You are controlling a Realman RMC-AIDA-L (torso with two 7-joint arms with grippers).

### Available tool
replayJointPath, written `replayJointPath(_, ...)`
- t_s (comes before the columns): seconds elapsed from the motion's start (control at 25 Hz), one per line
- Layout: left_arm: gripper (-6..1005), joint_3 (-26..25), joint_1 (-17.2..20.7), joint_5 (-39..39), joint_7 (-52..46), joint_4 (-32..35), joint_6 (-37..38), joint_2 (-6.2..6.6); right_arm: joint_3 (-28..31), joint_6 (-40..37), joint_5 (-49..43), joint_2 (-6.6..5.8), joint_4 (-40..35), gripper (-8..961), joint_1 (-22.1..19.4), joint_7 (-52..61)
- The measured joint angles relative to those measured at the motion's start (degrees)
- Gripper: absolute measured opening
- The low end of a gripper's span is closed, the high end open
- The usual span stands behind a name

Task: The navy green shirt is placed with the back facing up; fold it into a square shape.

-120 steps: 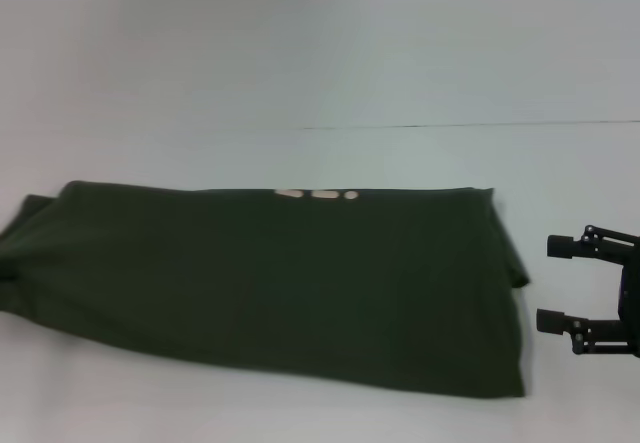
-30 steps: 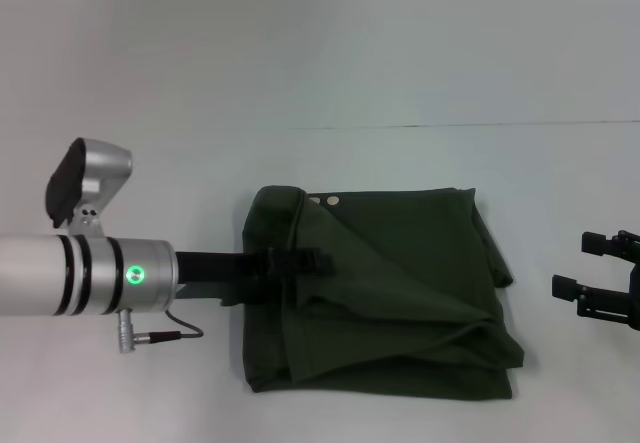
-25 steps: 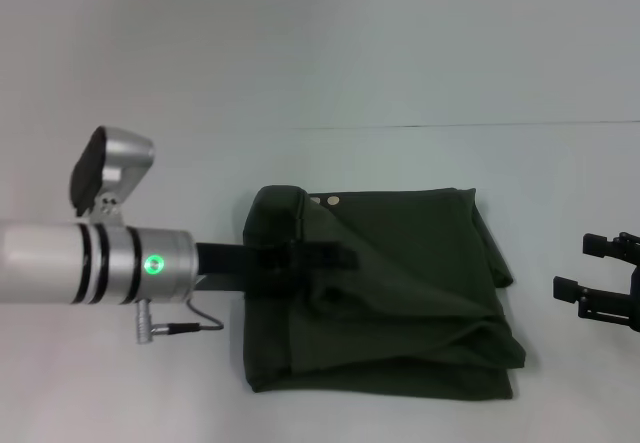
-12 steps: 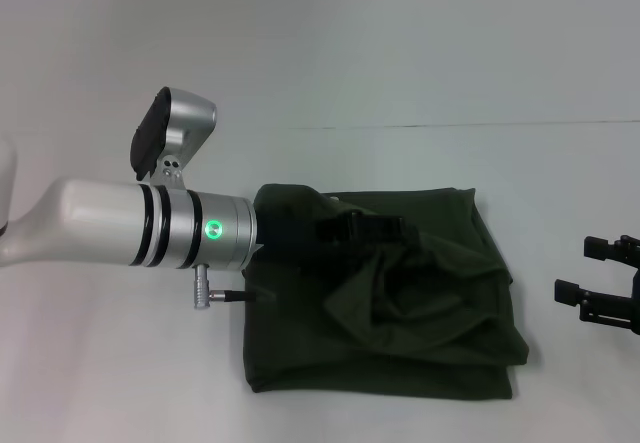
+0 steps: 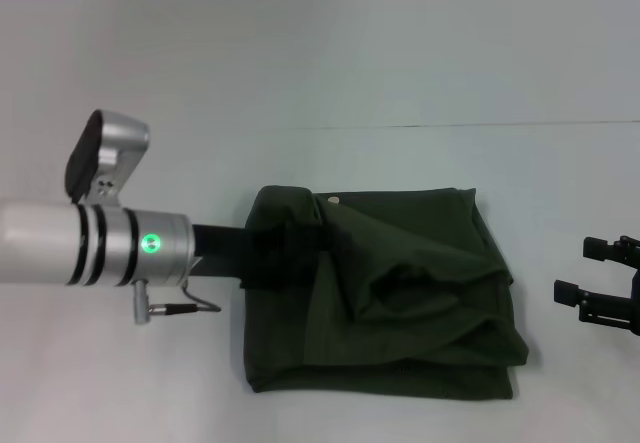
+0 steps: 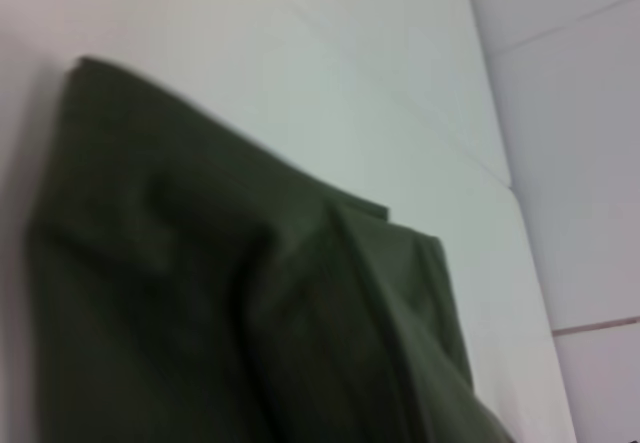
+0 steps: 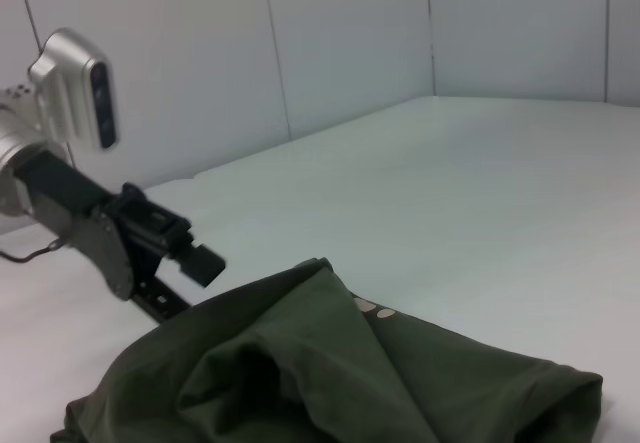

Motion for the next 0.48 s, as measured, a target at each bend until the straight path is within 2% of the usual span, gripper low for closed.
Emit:
replayJointPath(0.24,861,0.4,1.3,0.2,-0.4,-0.4,0.5,-0.09,0.0,0.0,0.0,-0.07,-0.1,890,0.1,0.0)
replayJointPath(0.48,862,0.7,0.0,0.0,-0.2,-0.6,1.8,-1.13,0.0,0.0,0.0,-0.08,0.0,890,0.2,0.1)
